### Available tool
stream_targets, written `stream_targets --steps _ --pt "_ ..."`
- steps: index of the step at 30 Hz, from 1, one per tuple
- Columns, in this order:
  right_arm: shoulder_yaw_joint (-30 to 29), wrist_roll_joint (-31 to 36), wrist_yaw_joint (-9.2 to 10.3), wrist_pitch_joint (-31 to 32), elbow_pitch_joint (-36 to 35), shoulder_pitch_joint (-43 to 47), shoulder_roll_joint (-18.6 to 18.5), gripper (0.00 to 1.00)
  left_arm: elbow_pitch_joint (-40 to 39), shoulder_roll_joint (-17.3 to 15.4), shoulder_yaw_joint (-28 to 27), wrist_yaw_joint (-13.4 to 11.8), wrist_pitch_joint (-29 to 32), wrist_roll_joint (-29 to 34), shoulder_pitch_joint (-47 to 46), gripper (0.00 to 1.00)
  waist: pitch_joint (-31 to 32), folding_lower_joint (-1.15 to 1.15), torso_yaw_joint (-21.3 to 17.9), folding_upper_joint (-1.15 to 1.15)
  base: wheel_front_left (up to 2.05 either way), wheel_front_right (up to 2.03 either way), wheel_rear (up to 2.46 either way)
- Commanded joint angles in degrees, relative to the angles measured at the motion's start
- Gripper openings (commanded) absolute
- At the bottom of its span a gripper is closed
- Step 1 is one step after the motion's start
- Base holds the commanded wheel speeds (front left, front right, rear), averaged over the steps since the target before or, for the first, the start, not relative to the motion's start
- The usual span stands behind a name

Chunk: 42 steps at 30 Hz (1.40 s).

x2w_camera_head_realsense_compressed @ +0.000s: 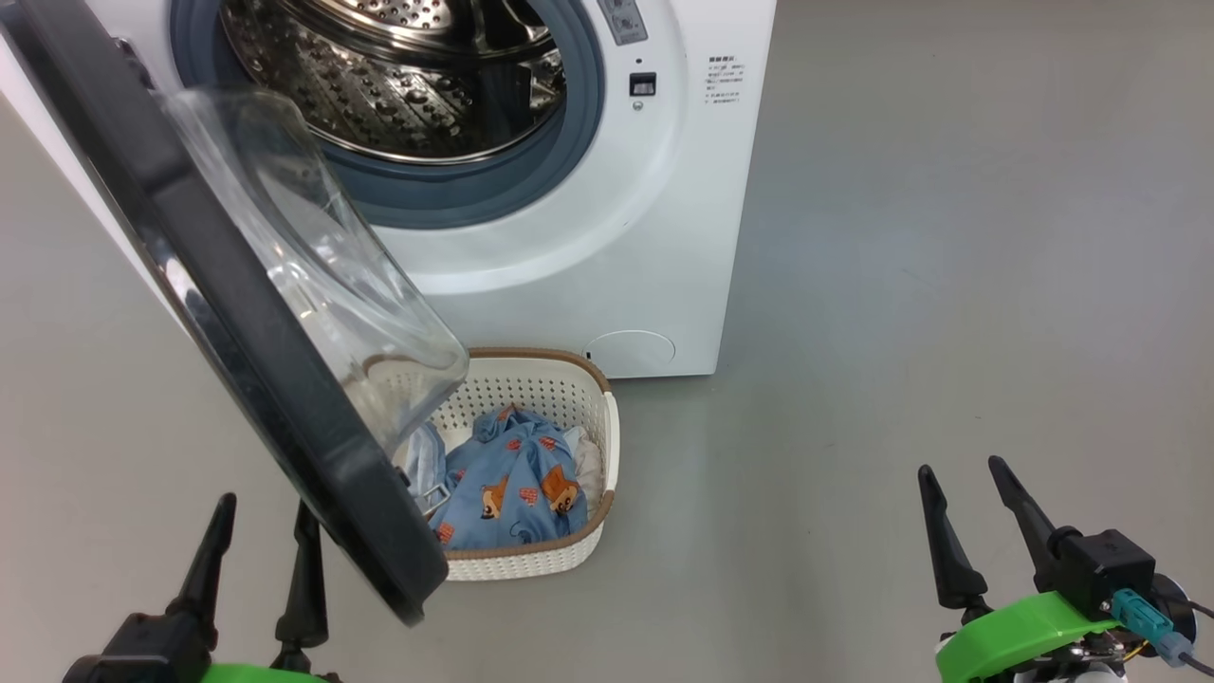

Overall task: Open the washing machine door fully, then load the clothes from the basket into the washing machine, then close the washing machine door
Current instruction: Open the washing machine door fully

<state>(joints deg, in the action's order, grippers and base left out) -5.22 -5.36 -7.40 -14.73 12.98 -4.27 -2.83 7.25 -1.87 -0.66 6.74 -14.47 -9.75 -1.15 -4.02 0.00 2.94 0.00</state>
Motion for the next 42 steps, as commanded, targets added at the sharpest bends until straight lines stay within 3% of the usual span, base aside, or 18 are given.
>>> stream_targets --steps 1,20,21,22,29,37,42 --pt "1.1 0.8 -0.09 -0.3 -1.0 -2.2 -0.1 1.00 -1.2 -1.0 -1.8 -0.5 -0.5 0.1 -0.3 1.00 0.0 0.00 0.0 0.00 0.00 0.00 0.00" --pt "1.2 0.5 -0.09 -0.3 0.1 -2.4 -0.1 1.00 -0.2 -1.0 -1.6 0.0 -0.5 0.3 -0.2 1.00 0.1 0.00 0.2 0.00 0.00 0.00 0.00" --pt "1.2 0.5 -0.09 -0.3 0.1 -2.4 -0.1 1.00 0.1 -1.0 -1.5 0.0 -0.5 0.3 -0.2 0.27 0.2 0.00 0.2 0.00 0.00 0.00 0.00" --pt "1.1 0.5 -0.09 -0.3 0.1 -2.4 -0.1 1.00 0.4 -1.0 -1.4 0.1 -0.5 0.3 -0.1 0.00 0.2 0.00 0.2 0.00 0.00 0.00 0.00" --pt "1.2 0.3 -0.09 -0.3 0.2 -2.2 -0.1 1.00 0.4 -1.0 -1.9 0.3 -0.5 -0.6 -0.6 0.00 0.3 0.00 0.1 0.00 0.00 0.00 0.00" --pt "0.7 0.0 -0.09 -0.3 -0.1 -2.3 -0.1 1.00 -16.3 -1.0 -8.8 0.3 -0.5 -0.2 -3.5 0.00 -0.2 0.00 0.3 0.00 0.00 0.00 0.00" --pt "0.8 -0.8 -0.09 -0.3 0.1 -2.2 -0.1 1.00 -26.9 -1.0 -8.1 0.6 -0.5 0.7 -5.9 0.00 -0.3 0.00 0.4 0.00 0.00 0.00 0.00"
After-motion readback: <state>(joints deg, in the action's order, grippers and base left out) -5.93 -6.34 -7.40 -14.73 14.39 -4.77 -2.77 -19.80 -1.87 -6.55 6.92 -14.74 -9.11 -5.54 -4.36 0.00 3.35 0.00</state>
